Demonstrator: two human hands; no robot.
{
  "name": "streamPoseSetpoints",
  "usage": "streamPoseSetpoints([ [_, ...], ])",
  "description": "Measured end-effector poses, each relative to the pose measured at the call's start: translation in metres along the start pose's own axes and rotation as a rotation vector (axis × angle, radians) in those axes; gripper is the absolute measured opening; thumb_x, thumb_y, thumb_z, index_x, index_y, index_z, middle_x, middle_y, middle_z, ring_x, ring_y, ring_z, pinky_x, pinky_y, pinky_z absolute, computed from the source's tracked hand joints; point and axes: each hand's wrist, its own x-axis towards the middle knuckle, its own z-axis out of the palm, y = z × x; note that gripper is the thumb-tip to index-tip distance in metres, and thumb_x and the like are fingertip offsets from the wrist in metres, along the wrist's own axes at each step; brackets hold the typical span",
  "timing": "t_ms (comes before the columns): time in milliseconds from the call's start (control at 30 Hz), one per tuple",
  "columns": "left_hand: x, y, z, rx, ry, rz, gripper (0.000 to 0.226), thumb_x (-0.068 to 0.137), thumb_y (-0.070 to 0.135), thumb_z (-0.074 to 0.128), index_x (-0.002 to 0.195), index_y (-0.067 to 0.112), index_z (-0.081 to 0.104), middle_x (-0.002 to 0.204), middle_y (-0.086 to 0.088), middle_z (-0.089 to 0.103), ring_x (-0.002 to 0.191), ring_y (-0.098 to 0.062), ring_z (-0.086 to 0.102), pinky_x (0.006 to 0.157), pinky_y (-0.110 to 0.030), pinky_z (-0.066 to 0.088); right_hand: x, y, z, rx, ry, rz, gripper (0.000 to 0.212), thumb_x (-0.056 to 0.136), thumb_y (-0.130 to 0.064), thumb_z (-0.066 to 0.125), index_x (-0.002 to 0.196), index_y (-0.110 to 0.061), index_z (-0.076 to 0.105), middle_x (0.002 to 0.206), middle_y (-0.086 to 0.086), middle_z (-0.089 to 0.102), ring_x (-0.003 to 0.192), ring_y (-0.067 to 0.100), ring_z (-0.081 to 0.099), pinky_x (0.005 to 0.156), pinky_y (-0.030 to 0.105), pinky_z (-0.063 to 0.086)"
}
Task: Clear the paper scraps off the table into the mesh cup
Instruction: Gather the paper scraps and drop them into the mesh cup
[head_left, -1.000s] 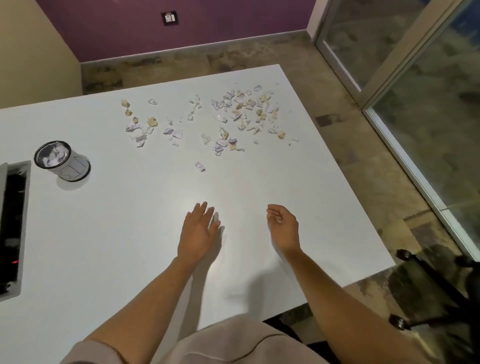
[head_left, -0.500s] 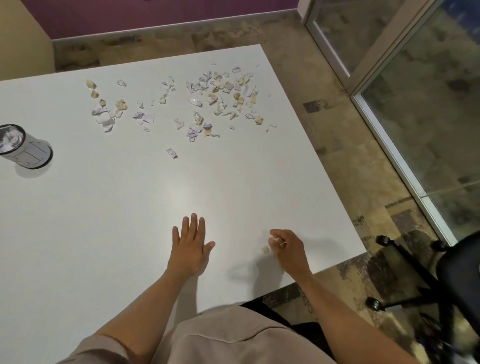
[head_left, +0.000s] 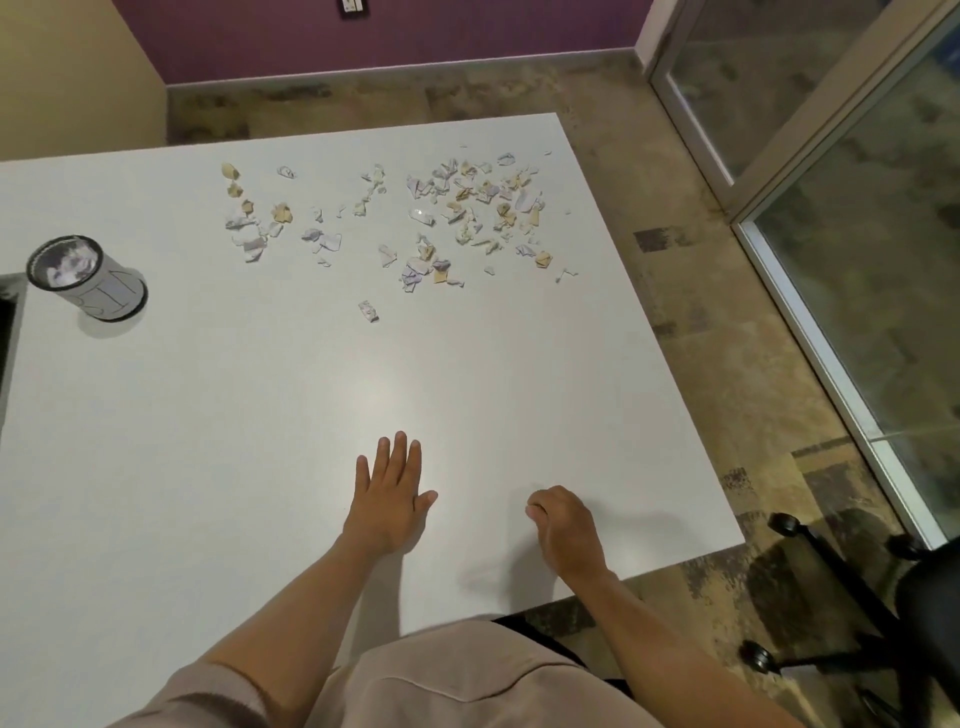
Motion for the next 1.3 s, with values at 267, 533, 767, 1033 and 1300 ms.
streamPoseSetpoints([
  [267, 0.004, 0.003, -0.025, -0.164, 0.096, 0.007, 0.070, 0.100, 0.050, 0.036, 0.155, 0.014, 0.011, 0.164, -0.007, -0.001, 0.151, -0.025, -0.005, 0.121, -0.046, 0.006, 0.028, -0.023, 0.002, 0.324, 0.120, 0.139, 0.014, 0.092, -0.006, 0.058, 0.082, -0.009, 0.067, 0.078, 0.000, 0.065, 0.074, 0.016, 0.059, 0.069, 0.030, 0.050],
  [533, 0.037, -0.004, -0.071, -0.197, 0.215, -0.051, 0.072, 0.099, 0.045, 0.042, 0.154, 0.007, 0.016, 0.163, -0.011, 0.005, 0.151, -0.027, 0.002, 0.121, -0.044, 0.013, 0.080, -0.044, -0.010, 0.390, 0.177, 0.258, 0.014, 0.091, -0.015, 0.059, 0.081, -0.019, 0.067, 0.076, -0.009, 0.068, 0.071, 0.013, 0.065, 0.072, 0.034, 0.056],
  [767, 0.082, -0.008, -0.094, -0.331, 0.232, -0.138, 0.073, 0.099, 0.046, 0.044, 0.154, 0.008, 0.016, 0.163, -0.011, 0.002, 0.151, -0.028, -0.002, 0.121, -0.042, 0.006, 0.140, -0.047, -0.033, 0.470, 0.223, 0.346, 0.012, 0.089, -0.019, 0.062, 0.082, -0.022, 0.071, 0.076, -0.007, 0.071, 0.071, 0.017, 0.068, 0.073, 0.041, 0.059],
  [1033, 0.145, -0.002, -0.112, -0.493, 0.307, -0.281, 0.078, 0.097, 0.047, 0.048, 0.154, 0.007, 0.014, 0.162, -0.017, 0.004, 0.150, -0.032, -0.003, 0.120, -0.045, 0.003, 0.226, -0.043, -0.064, 0.479, 0.450, 0.411, 0.009, 0.085, -0.003, 0.065, 0.082, -0.003, 0.073, 0.078, 0.010, 0.072, 0.074, 0.028, 0.067, 0.074, 0.043, 0.058],
  [1300, 0.204, 0.006, -0.126, -0.434, 0.393, -0.456, 0.088, 0.093, 0.055, 0.047, 0.153, -0.001, 0.014, 0.158, -0.028, 0.008, 0.147, -0.043, 0.003, 0.118, -0.051, 0.009, 0.321, -0.021, -0.086, 0.334, 0.518, 0.515, 0.013, 0.086, -0.007, 0.059, 0.080, -0.005, 0.071, 0.083, 0.011, 0.072, 0.081, 0.028, 0.066, 0.070, 0.022, 0.041],
])
